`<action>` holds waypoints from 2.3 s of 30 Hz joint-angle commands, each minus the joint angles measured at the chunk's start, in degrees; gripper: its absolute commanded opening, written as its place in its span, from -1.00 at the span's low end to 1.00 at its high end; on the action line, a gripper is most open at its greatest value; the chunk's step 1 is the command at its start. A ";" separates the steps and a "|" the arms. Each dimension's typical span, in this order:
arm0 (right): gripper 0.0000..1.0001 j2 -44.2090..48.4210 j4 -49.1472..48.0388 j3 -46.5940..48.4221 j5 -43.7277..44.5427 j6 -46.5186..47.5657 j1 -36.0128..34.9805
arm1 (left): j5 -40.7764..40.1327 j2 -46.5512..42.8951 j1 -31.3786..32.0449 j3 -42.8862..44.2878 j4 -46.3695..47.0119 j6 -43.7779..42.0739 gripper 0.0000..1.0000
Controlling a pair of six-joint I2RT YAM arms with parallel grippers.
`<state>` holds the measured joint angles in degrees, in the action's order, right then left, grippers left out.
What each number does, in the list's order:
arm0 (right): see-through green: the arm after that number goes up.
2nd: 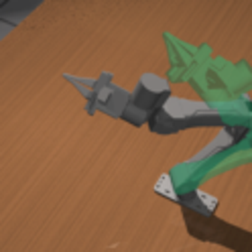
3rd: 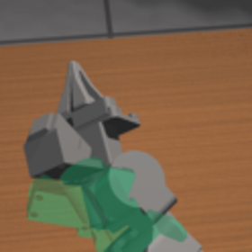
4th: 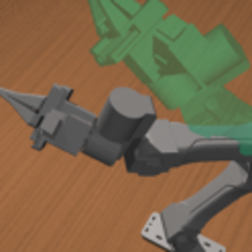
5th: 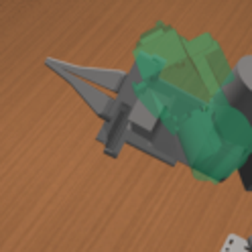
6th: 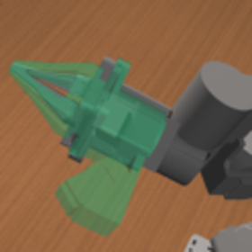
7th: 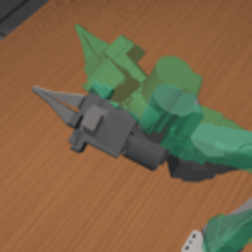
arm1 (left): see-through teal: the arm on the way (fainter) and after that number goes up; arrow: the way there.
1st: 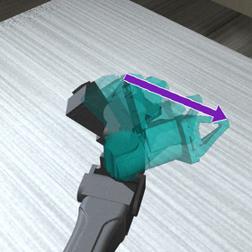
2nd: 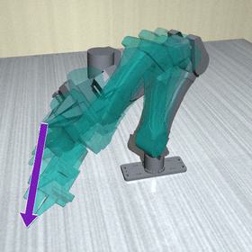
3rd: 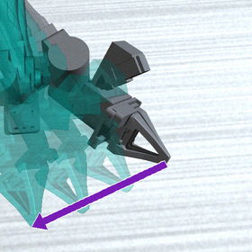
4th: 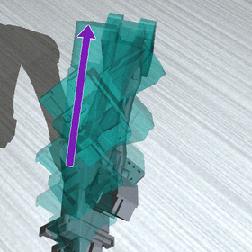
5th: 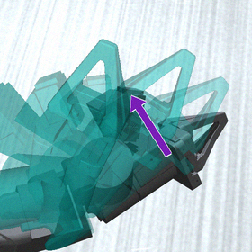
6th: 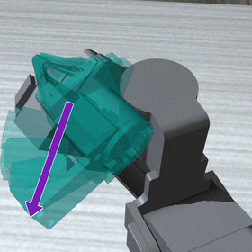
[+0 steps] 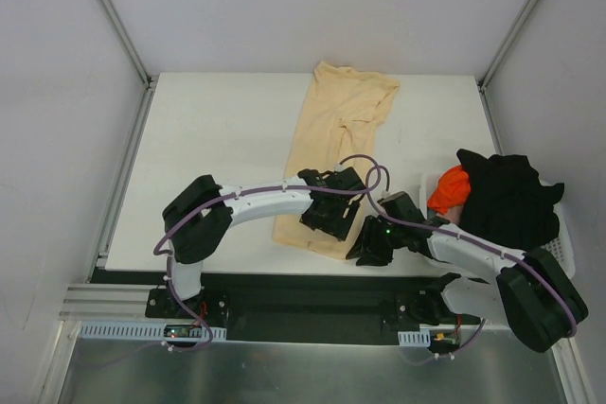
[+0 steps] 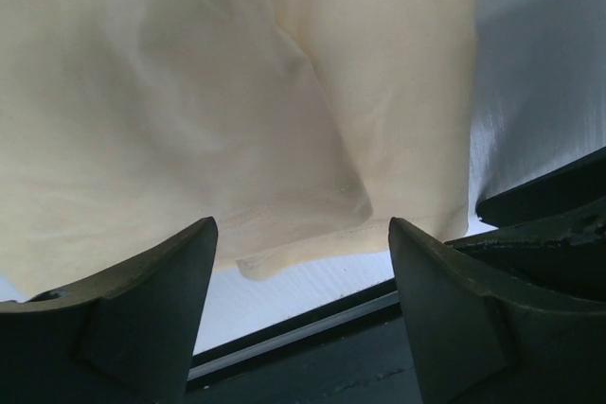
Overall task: Fold and stack the t-shirts
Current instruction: Rotate the tshirt 90 degrees
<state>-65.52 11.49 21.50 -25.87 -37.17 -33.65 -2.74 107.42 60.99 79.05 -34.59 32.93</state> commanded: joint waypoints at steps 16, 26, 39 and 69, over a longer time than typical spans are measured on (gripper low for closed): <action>-0.24 -1.90 -3.66 -1.98 -2.08 -0.36 -0.45 | -3.41 6.49 3.69 5.24 -2.59 7.76 0.01; -0.29 -2.60 -3.66 -2.07 -2.17 0.34 -0.45 | -5.16 6.41 4.31 6.30 -4.25 9.26 -0.87; -0.41 -3.39 -3.66 -1.63 -2.35 1.66 -0.45 | -11.40 -4.93 3.96 2.78 -14.35 8.21 -1.00; -0.49 2.87 -5.76 11.37 10.40 1.40 -1.77 | -21.86 -10.47 1.24 11.13 -27.02 4.95 -0.94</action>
<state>-56.47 13.56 33.06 -18.09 -30.63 -34.11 -21.08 100.22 62.92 88.01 -59.46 37.93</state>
